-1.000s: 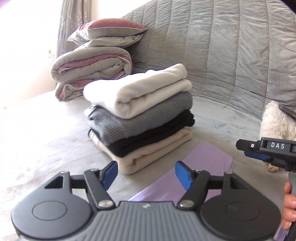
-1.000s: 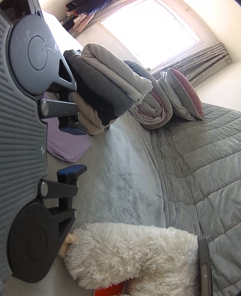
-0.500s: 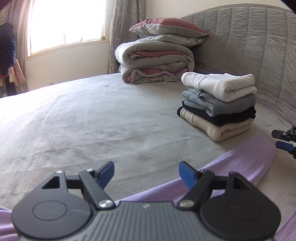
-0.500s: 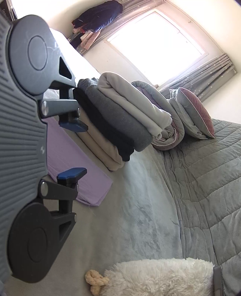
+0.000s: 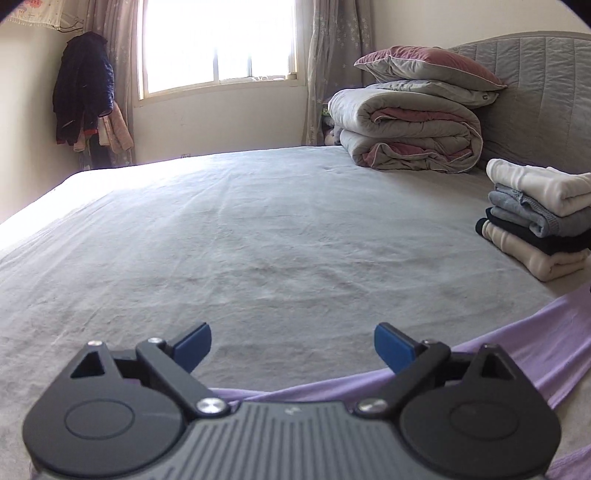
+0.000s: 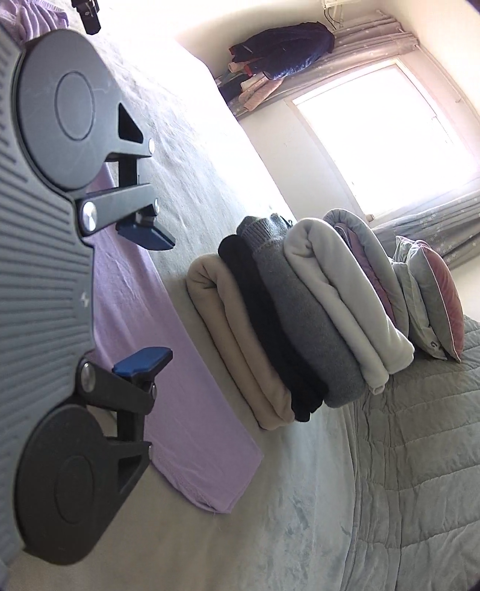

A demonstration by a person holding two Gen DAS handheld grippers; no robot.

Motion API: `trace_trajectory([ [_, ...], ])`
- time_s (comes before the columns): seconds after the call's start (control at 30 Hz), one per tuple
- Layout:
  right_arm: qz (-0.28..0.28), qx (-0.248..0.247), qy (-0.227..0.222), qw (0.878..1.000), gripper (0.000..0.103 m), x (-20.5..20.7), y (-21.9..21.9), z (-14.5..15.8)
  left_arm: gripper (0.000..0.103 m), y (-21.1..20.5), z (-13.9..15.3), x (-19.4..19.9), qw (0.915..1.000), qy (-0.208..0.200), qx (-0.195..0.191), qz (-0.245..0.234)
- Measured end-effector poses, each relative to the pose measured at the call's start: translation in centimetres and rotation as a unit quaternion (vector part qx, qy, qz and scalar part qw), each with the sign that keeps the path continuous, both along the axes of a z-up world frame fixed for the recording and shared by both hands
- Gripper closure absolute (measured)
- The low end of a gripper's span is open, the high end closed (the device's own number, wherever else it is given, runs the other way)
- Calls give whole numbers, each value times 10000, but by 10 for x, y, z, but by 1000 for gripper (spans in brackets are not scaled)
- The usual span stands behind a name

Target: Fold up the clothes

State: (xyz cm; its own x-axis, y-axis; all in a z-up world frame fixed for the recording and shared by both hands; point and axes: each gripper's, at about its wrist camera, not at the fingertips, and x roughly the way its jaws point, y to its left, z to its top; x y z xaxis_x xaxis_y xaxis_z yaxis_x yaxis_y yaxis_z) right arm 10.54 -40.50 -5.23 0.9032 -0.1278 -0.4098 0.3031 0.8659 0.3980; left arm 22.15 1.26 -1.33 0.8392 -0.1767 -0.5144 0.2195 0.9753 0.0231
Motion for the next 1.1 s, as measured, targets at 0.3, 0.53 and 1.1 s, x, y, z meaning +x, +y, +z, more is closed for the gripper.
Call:
trace_trajectory([
  [0.3,791,-151,451,9957,40,40,61,9,8,107,-3,9,9925,134,-654,1024],
  [0.53,2504,-401,426,9664,40,103,162,35,38,158,-23,12,9724,407,-1477,1758],
  [1.1,4710,-1196,1333,8638,69,183,307,21,61,180,-43,17,9618,530,-2089,1689],
])
